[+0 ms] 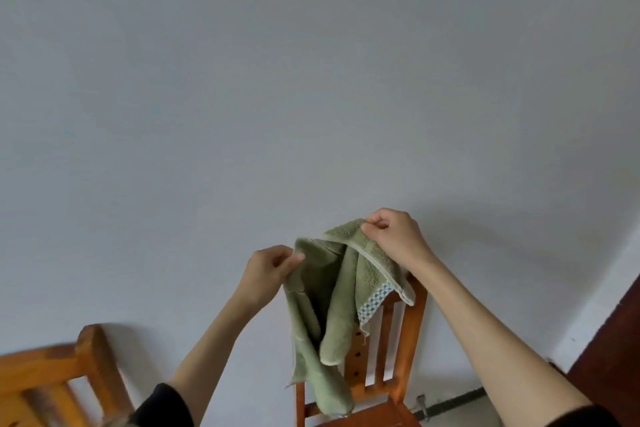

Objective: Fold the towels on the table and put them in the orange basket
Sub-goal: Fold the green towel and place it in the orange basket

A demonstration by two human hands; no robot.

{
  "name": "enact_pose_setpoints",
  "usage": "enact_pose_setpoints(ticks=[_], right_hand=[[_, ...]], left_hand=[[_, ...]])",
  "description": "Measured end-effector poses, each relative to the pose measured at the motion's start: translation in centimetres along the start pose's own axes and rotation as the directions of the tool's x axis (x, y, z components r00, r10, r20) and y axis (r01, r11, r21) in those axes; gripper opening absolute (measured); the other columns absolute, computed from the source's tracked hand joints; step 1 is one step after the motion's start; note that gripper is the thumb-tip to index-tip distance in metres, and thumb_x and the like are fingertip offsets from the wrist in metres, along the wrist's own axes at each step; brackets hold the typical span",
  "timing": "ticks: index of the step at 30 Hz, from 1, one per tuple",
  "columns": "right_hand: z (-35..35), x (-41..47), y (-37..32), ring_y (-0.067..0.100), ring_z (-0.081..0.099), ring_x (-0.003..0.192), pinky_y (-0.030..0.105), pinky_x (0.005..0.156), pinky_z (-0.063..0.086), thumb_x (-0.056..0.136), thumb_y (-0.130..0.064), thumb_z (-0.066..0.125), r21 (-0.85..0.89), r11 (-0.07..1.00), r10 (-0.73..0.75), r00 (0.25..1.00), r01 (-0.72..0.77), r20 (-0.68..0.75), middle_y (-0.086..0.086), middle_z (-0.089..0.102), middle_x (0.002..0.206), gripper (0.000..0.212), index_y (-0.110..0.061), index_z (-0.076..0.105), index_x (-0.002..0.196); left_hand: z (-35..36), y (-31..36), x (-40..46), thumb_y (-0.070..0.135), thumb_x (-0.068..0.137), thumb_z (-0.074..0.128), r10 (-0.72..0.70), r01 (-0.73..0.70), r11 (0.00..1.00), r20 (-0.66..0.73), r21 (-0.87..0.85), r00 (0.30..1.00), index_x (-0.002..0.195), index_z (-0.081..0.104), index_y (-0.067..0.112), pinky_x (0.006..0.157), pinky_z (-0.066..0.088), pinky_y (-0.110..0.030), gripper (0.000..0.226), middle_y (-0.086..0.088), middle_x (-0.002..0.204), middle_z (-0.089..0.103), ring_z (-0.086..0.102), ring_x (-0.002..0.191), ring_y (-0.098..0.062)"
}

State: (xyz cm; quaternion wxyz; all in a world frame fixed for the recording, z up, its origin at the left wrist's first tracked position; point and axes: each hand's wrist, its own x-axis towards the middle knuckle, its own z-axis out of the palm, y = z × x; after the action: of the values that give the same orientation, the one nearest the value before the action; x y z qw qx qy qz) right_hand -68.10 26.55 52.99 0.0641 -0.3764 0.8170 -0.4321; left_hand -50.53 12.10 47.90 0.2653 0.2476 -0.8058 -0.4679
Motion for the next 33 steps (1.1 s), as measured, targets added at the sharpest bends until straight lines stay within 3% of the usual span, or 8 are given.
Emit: enact_pose_setpoints(ticks=[6,12,15,17,20,24,28,33], right_hand=[[5.0,-2.5,-1.9,0.003,0.056,0.088,0.016,0.072,0.044,0.080,-0.046,0.067,0.092,0.985,-0.162,0.952,0.143,0.260,-0.017,0.057,0.097,0.039,-0.030,0.052,0.112],[10.4,-7.0,-7.0,0.011,0.057,0.081,0.020,0.071,0.046,0.088,-0.036,0.057,0.194,0.908,-0.416,0.858,0.372,0.300,-0.011,0.060,0.085,0.009,-0.027,0.056,0.089],[12.1,-9.2,-10.1,0.015,0.060,0.081,0.027,0.073,0.049,0.088,-0.030,0.059,0.351,0.849,-0.510,0.785,0.394,0.353,-0.005,0.066,0.083,0.010,-0.021,0.062,0.086],[13.0,-10.6,-12.2,0.015,0.065,0.085,0.026,0.077,0.052,0.086,-0.026,0.063,0.527,0.809,-0.537,0.691,0.261,0.483,-0.002,0.070,0.086,0.010,-0.017,0.067,0.089],[14.7,-13.2,-15.7,0.009,0.066,0.090,0.017,0.079,0.051,0.088,-0.023,0.062,0.618,0.781,-0.591,0.417,0.084,0.691,-0.004,0.072,0.094,0.015,-0.014,0.069,0.098],[18.7,-18.6,-20.8,0.018,0.063,0.102,0.031,0.091,0.051,0.095,-0.022,0.052,0.612,0.780,-0.626,0.180,0.132,0.759,0.003,0.069,0.106,0.020,-0.016,0.069,0.104],[23.1,-25.8,-26.5,0.011,0.064,0.092,0.024,0.080,0.053,0.094,-0.024,0.054,0.629,0.723,-0.666,0.046,0.287,0.745,-0.003,0.069,0.097,0.017,-0.018,0.068,0.102],[28.4,-34.6,-33.4,0.013,0.059,0.083,0.028,0.079,0.048,0.097,-0.016,0.045,0.715,0.593,-0.778,0.035,0.370,0.627,-0.003,0.064,0.083,0.023,-0.018,0.065,0.088]], left_hand=[[-3.5,5.2,-1.0,0.030,0.091,0.058,0.105,-0.083,0.953,-0.059,0.290,0.993,0.082,0.071,0.020,0.064,0.041,-0.007,0.019,0.009,0.080,0.069,0.060,0.076,-0.003],[-7.4,7.9,-7.1,0.032,0.089,0.059,0.099,-0.010,0.918,-0.204,0.396,0.974,0.080,0.070,0.023,0.076,0.048,-0.020,0.017,0.006,0.084,0.071,0.062,0.082,-0.007],[-10.6,8.0,-11.8,0.033,0.089,0.058,0.048,0.089,0.901,-0.301,0.426,0.952,0.082,0.070,0.022,0.075,0.049,-0.024,0.017,0.006,0.084,0.070,0.062,0.081,-0.010],[-13.1,7.8,-15.3,0.032,0.090,0.057,0.006,0.164,0.888,-0.368,0.429,0.930,0.084,0.069,0.023,0.074,0.050,-0.023,0.017,0.008,0.085,0.069,0.062,0.082,-0.008],[-16.7,7.4,-21.2,0.033,0.091,0.056,-0.068,0.271,0.876,-0.456,0.398,0.887,0.082,0.068,0.028,0.072,0.050,-0.018,0.015,0.011,0.085,0.069,0.063,0.083,-0.005],[-21.1,6.7,-30.0,0.030,0.090,0.059,-0.159,0.424,0.831,-0.577,0.359,0.801,0.079,0.069,0.024,0.074,0.049,-0.026,0.016,0.005,0.083,0.069,0.062,0.080,-0.009],[-25.1,6.0,-39.0,0.028,0.088,0.061,-0.205,0.534,0.785,-0.680,0.316,0.704,0.081,0.070,0.020,0.076,0.050,-0.025,0.014,0.006,0.082,0.070,0.063,0.081,-0.008],[-29.9,4.4,-50.9,0.030,0.089,0.060,-0.235,0.673,0.685,-0.790,0.279,0.567,0.082,0.068,0.019,0.067,0.043,-0.015,0.015,0.012,0.079,0.066,0.058,0.075,-0.001]])
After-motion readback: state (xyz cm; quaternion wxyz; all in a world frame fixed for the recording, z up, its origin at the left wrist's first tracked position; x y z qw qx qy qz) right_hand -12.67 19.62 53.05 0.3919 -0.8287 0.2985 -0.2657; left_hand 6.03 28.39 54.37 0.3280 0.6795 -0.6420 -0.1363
